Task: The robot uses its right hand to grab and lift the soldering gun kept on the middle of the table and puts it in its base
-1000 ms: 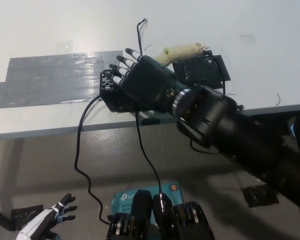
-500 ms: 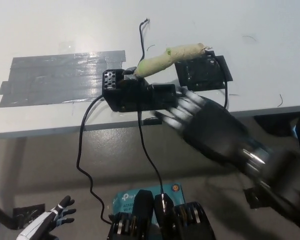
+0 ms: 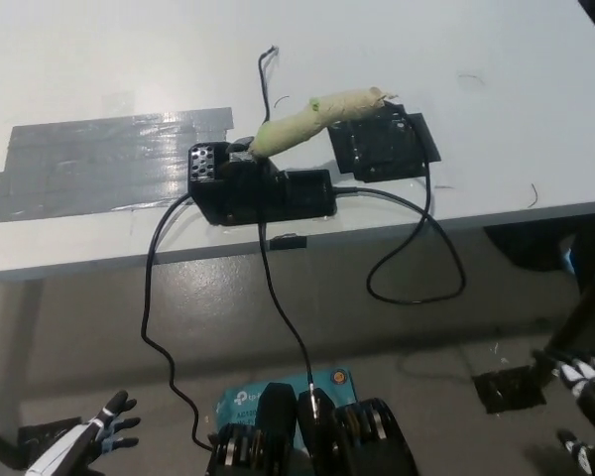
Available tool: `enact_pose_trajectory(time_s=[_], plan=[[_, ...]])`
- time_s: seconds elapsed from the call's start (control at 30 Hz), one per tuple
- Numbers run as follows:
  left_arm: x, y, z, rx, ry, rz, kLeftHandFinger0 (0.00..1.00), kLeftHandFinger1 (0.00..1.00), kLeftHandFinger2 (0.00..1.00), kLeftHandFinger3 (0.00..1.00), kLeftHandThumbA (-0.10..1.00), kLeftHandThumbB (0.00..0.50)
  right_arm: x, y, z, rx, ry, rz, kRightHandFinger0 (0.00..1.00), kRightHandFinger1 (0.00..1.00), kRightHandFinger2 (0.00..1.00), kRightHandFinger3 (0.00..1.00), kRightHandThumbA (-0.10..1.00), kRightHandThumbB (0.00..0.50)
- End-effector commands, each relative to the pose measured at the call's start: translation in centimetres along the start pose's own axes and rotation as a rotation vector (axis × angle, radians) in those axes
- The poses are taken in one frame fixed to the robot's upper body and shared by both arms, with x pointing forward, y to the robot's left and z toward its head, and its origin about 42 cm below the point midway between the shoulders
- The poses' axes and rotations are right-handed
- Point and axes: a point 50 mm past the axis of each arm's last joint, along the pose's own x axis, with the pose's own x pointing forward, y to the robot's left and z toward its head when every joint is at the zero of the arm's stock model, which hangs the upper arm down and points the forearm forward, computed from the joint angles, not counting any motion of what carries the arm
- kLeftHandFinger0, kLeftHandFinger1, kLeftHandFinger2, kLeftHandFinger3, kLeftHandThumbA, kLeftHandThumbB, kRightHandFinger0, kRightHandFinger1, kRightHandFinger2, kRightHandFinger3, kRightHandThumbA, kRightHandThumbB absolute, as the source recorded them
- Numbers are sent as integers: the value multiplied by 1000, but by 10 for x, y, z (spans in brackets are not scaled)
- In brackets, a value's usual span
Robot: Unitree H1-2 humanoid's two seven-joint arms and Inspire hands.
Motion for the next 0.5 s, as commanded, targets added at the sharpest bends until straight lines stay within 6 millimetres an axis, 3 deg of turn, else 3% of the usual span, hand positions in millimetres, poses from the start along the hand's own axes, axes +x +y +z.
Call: enact_pose_trajectory(time_s=[0.0, 0.07, 0.13, 0.23, 0.3, 0.4, 0.43, 0.47], plan=[[-9, 15, 2, -78, -28, 66, 1000, 902, 1000, 1000, 1000, 500, 1, 6, -52, 570, -3, -306, 1000, 1000, 1000, 1000, 484, 270], [-6, 16, 3, -82, -29, 74, 1000, 904, 1000, 1000, 1000, 500, 5, 8, -53, 591, -5, -311, 1000, 1000, 1000, 1000, 491, 288], [-4, 16, 0, -96, -16, 89, 1000, 903, 1000, 1000, 1000, 465, 8, 20, -57, 647, -2, -327, 1000, 1000, 1000, 1000, 472, 296], [-6, 18, -9, -96, 12, 100, 1000, 950, 1000, 1000, 1000, 420, 10, 35, -61, 775, 3, -324, 1000, 1000, 1000, 1000, 365, 305], [-6, 18, -9, -103, 11, 104, 1000, 960, 1000, 1000, 1000, 407, 11, 39, -63, 812, 3, -301, 1000, 1000, 1000, 1000, 366, 287], [-5, 19, -8, -116, 5, 113, 1000, 935, 1000, 1000, 1000, 422, 12, 40, -66, 851, -14, -297, 1000, 1000, 1000, 1000, 336, 285], [-5, 20, -8, -107, 8, 119, 1000, 923, 1000, 1000, 1000, 428, 11, 41, -66, 904, -22, -306, 1000, 1000, 1000, 1000, 245, 271], [-5, 20, -8, -108, 6, 121, 1000, 920, 1000, 1000, 1000, 429, 12, 39, -66, 910, -27, -308, 1000, 1000, 1000, 1000, 238, 271]])
